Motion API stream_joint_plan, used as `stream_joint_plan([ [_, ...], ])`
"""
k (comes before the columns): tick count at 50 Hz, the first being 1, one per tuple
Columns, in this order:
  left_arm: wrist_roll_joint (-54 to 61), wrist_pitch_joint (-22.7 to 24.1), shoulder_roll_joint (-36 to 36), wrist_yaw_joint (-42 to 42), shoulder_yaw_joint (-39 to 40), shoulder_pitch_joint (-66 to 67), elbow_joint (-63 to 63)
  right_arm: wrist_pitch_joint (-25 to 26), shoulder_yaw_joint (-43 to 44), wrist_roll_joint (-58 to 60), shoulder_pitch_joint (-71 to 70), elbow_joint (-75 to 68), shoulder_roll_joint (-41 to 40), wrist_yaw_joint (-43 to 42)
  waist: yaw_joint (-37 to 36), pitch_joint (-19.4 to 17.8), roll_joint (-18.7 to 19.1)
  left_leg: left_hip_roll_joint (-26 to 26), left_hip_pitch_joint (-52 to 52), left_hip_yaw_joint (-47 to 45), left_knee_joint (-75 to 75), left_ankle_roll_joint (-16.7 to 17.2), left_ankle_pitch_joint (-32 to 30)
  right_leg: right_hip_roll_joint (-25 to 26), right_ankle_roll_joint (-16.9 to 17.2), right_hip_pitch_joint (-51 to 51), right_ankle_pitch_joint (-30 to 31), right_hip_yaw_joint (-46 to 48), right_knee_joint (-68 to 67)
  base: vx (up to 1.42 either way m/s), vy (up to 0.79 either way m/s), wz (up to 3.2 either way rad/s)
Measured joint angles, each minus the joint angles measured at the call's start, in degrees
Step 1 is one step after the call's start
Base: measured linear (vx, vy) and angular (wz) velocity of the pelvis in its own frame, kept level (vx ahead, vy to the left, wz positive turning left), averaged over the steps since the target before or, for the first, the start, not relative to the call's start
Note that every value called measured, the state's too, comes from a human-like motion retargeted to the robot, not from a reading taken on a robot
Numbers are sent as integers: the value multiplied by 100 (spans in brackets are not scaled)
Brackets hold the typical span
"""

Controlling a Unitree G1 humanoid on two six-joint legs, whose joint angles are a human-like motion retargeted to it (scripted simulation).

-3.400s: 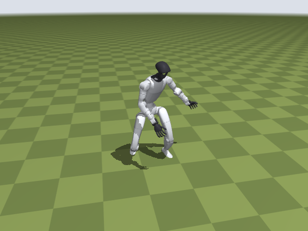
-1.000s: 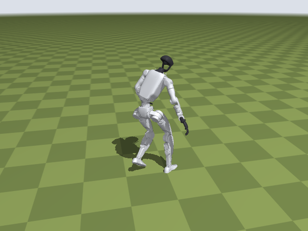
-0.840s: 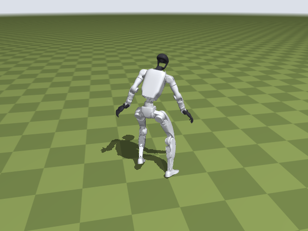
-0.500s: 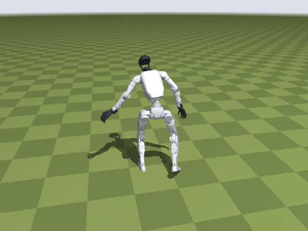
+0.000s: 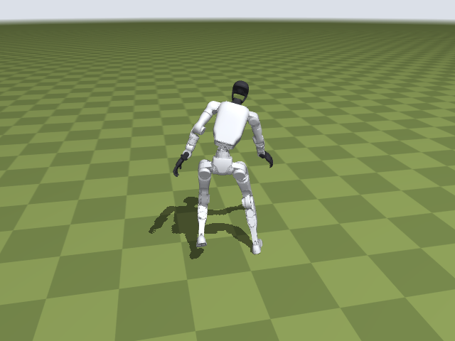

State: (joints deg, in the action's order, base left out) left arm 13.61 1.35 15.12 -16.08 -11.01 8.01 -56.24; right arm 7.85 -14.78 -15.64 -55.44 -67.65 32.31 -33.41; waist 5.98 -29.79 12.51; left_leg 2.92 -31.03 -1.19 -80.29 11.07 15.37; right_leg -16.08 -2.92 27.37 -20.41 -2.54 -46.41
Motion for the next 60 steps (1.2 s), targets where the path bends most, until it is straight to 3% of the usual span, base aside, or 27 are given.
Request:
stream_joint_plan([
  [3,-517,-350,61,74,485,94,-885,-173,37,-403,298,609,-508,527,-221,0,-215,683,-430,-571,611,-409,176,-299,57,-552,110,165,462,69,23,1],
  [8,112,-262,1009,417,1424,-442,-1687,-710,-522,78,1424,1200,-681,1737,-959,14,-1046,981,-454,-1187,3148,-644,320,-1071,198,-1389,251,498,583,75,25,48],
  [10,507,-301,1523,355,1645,-789,-1676,-627,-631,265,1873,1222,-748,2210,-1228,0,-1369,729,244,-1280,5567,-568,-492,-1254,188,-1762,538,638,687,79,28,63],
  [11,580,-269,1773,287,1663,-917,-1598,-595,-655,246,2147,1212,-790,2405,-1410,0,-1459,655,399,-974,5934,-449,-953,-1259,60,-1837,540,646,399,83,27,54],
  [13,707,-186,2253,66,1576,-1253,-1419,-509,-770,156,2678,1177,-840,2733,-1701,0,-1753,398,450,-537,5740,-420,-1186,-1424,-262,-1839,555,626,-368,85,24,72],
  [15,781,-75,2659,-257,1330,-1736,-1267,-442,-1026,71,3166,1125,-848,2817,-1859,0,-2135,107,244,-436,4819,-520,-674,-1590,-555,-1630,528,453,-1394,82,16,129],
  [17,838,-45,2948,-698,871,-2573,-1321,-424,-1354,99,3600,1101,-904,2532,-1948,0,-2486,-148,-19,-286,4125,-541,-213,-1313,-522,-1254,211,116,-2446,76,4,168],
  [20,825,-299,2941,-1236,341,-4015,-1647,-355,-1769,519,4102,1106,-1059,1966,-1901,0,-2790,-420,-3,130,3902,-718,131,-814,-610,-822,-240,359,-3359,71,-10,160],
  [23,909,-667,2469,-1359,292,-5031,-1929,-378,-1773,824,4631,1359,-1283,1918,-1797,0,-2923,-371,600,465,4293,-839,210,-586,-808,-707,-451,1295,-3312,73,-22,79],
  [28,767,-395,1222,-533,385,-5039,-1355,-568,-1244,869,5480,1956,-1112,3103,-1545,0,-2659,137,2200,482,5411,-697,130,-285,-488,-628,-287,2207,-2341,77,-22,-23],
  [30,267,-125,776,20,337,-4709,-906,-618,-949,1207,5639,2033,-835,3722,-1268,43,-2315,425,2818,396,5714,-566,195,-318,-364,-579,-310,2315,-1942,79,-15,-45],
  [33,-232,207,233,670,270,-4053,-294,-664,-547,1820,5665,1921,-270,4390,-538,396,-1615,865,3247,284,5693,-466,418,-386,-118,-308,-340,2120,-1100,82,-15,-18],
  [35,-81,325,-86,970,170,-3629,45,-616,-329,2045,5561,1770,112,4555,-34,589,-1124,1105,3370,196,5389,-499,617,-317,143,-225,45,1719,-81,86,-19,-12],
  [37,240,319,-274,1248,32,-3270,304,-528,-125,2042,5354,1641,451,4423,399,552,-726,1257,3474,87,4754,-653,831,-158,446,-381,681,1152,582,88,-22,-29],
  [38,405,267,-301,1389,-38,-3100,414,-493,-26,1951,5221,1594,615,4256,573,468,-522,1354,3492,25,4312,-767,912,-57,506,-467,639,1006,470,87,-23,-61],
  [40,643,122,-241,1606,-187,-2777,611,-438,163,1581,4841,1457,913,3744,852,147,-97,1570,3425,-92,3188,-1014,948,133,546,-655,106,957,-72,84,-20,-92],
  [42,692,119,41,1352,-598,-2329,800,-536,208,657,4268,1035,984,2672,937,73,199,1606,2890,-196,1804,-1260,729,196,527,-377,-419,805,-875,79,-13,-136],
  [45,129,81,322,351,-1158,-1565,788,-513,409,-589,3236,127,783,961,720,0,618,1006,2312,-151,771,-1125,545,629,129,-425,-692,319,-768,71,0,-189],
  [48,-604,-246,338,-379,-1282,-934,465,-164,1150,-1280,2389,-457,352,-345,435,0,653,904,1693,-928,370,-1138,678,615,-70,-649,-818,-44,-590,75,12,-113],
  [50,-770,-447,264,-441,-1167,-677,168,-2,1432,-1654,2136,-521,70,-422,244,0,587,1106,1317,-1528,404,-1254,799,456,-71,-1030,-767,-55,-223,78,14,-9],
  [53,-612,-454,199,156,-668,-583,-403,-127,1076,-1728,2421,-147,-259,1010,-194,41,298,1011,803,-1852,1036,-1060,816,80,179,-1835,-531,233,489,81,13,45],
  [55,-478,-387,270,710,-137,-684,-900,-363,641,-1146,2838,266,-427,2025,-567,149,-33,848,549,-1961,1817,-906,707,-218,388,-2343,-314,518,867,83,10,71],
  [57,-410,-372,547,1203,385,-950,-1515,-527,184,-176,3305,720,-579,2486,-1028,354,-447,644,408,-1939,3078,-796,439,-451,487,-2643,-86,768,979,85,7,69],
  [60,-270,-513,1385,1806,625,-1606,-2127,-534,-633,961,3712,1443,-674,2820,-1747,274,-1019,291,627,-1319,4725,-646,-462,-572,230,-2919,192,955,401,86,2,51],
])
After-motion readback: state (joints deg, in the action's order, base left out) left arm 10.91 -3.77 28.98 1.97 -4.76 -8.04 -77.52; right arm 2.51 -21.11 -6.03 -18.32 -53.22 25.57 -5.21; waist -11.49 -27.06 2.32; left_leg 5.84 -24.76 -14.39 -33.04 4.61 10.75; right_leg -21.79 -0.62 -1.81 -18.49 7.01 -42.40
